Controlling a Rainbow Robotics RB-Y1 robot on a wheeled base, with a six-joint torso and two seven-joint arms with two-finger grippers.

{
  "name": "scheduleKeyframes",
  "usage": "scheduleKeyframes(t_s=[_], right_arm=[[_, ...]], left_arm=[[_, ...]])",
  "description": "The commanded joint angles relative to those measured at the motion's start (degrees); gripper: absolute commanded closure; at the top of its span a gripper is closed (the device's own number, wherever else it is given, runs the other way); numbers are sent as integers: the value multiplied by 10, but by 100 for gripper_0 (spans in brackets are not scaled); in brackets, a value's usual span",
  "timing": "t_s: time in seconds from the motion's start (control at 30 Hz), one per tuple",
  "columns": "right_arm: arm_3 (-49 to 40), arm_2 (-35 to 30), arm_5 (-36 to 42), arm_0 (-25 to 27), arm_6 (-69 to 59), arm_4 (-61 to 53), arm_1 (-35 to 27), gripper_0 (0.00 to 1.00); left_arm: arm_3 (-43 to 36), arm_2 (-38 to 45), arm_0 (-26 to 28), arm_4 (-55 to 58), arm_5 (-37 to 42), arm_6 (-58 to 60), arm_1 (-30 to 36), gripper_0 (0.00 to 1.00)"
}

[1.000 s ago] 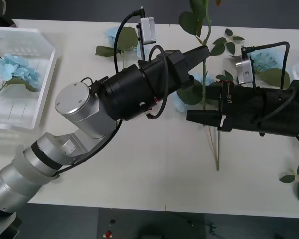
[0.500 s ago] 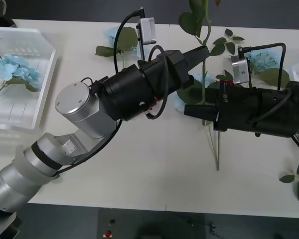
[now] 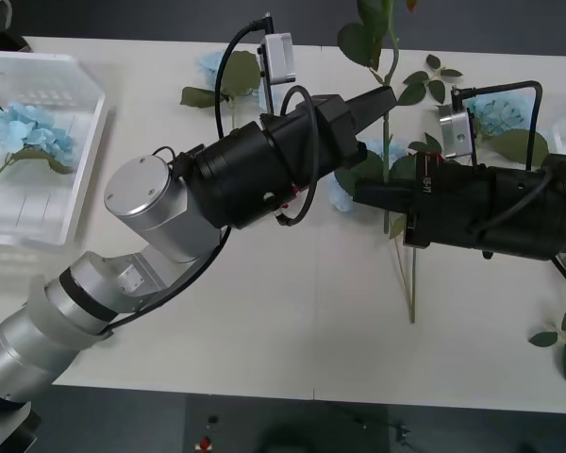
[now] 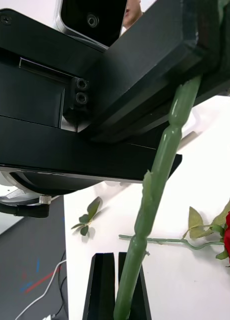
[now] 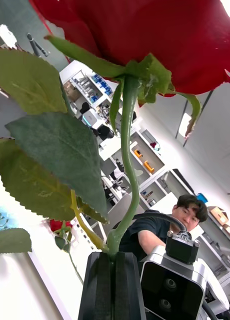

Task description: Put the red flowers into the right box and the blue flowers into the left box

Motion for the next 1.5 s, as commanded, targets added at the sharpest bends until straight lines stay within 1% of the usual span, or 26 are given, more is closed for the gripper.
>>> scheduleKeyframes(t_s=[0.03,0.07,0.1,0.13,0.2,0.33,0.47,0.57,0.6,0.7,0.8,0.9,0.97,1.0,1.03,1.07,1.17,1.27,1.37,1.5], right_arm=[[-11,-5,-3,-13,-16,-5,0,100],[-11,-5,-3,-14,-17,-6,0,100],[-11,-5,-3,-14,-18,-6,0,100],[-11,-6,-3,-14,-20,-8,0,100],[-11,-6,-3,-14,-24,-10,-3,100],[-11,-6,-3,-15,-40,-19,-15,100],[-12,-10,-3,-19,-90,-40,-36,100],[-11,-18,-3,-22,-122,-51,-57,100],[-11,-25,-3,-22,-142,-56,-72,100],[-11,-36,-3,-22,-182,-65,-106,100],[-11,-55,-3,-22,-228,-69,-153,100],[-8,-73,-1,-21,-278,-68,-214,100],[9,-81,2,-19,-316,-69,-270,100],[16,-83,4,-19,-325,-68,-283,100],[34,-86,8,-18,-341,-68,-309,100],[44,-87,12,-18,-347,-69,-321,100],[112,-91,19,-18,-367,-48,-376,100],[167,-91,26,-18,-365,4,-407,100],[207,-91,29,-18,-368,67,-419,100],[248,-91,28,-18,-370,143,-421,100]], left_arm=[[-8,8,-16,15,2,-7,6,69],[-8,9,-16,16,2,-7,9,50],[-8,10,-16,20,2,-7,12,37],[-8,12,-16,27,3,-8,19,27],[-8,17,-16,36,6,-8,29,21],[-17,29,-7,72,14,-8,60,20],[-35,52,23,99,23,-9,102,20],[-39,82,50,104,51,-8,135,19],[-36,103,66,102,66,-9,154,19],[-22,136,86,97,88,-9,189,19],[21,161,87,86,117,-10,224,19],[89,173,64,53,152,-10,238,19],[158,174,27,23,181,-8,238,19],[175,174,17,17,186,-8,238,19],[210,173,-3,3,197,-7,233,19],[228,173,-15,-6,202,-7,230,19],[326,172,-77,-58,216,3,200,19],[387,172,-124,-109,215,33,169,19],[429,172,-161,-168,204,70,140,20],[464,172,-193,-245,188,118,110,19]])
